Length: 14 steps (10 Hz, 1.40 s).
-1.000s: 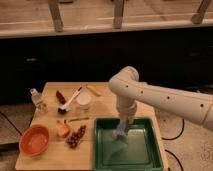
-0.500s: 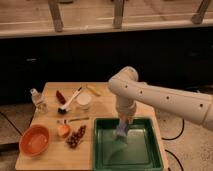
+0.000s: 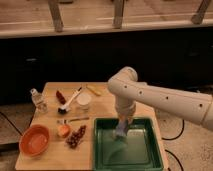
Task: Place sponge in tray
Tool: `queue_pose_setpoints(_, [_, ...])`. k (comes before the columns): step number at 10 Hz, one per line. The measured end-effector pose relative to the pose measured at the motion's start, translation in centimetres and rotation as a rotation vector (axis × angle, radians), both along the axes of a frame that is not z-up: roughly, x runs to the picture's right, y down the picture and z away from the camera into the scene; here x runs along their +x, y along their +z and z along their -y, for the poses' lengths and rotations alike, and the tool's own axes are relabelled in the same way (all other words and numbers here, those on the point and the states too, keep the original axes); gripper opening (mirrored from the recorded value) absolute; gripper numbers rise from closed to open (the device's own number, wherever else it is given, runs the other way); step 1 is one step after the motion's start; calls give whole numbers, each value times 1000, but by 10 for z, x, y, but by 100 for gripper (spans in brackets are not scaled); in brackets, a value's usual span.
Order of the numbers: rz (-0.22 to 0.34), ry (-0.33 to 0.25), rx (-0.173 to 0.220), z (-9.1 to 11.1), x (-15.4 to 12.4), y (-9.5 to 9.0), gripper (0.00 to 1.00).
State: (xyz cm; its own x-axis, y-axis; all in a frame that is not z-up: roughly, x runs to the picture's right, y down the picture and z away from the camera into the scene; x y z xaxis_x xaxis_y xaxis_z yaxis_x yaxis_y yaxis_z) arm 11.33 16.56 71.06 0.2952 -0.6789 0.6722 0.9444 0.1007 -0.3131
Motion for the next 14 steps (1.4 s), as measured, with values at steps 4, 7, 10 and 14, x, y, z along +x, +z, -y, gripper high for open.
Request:
queue_pose_setpoints(4, [8, -6, -2, -1, -2, 1, 32])
queue_pose_setpoints(7, [13, -10, -2, -3, -3, 2, 32])
queue_pose_setpoints(10, [19, -14, -4, -3, -5, 3, 32])
queue_pose_setpoints(14, [25, -15, -8, -4, -6, 3, 38])
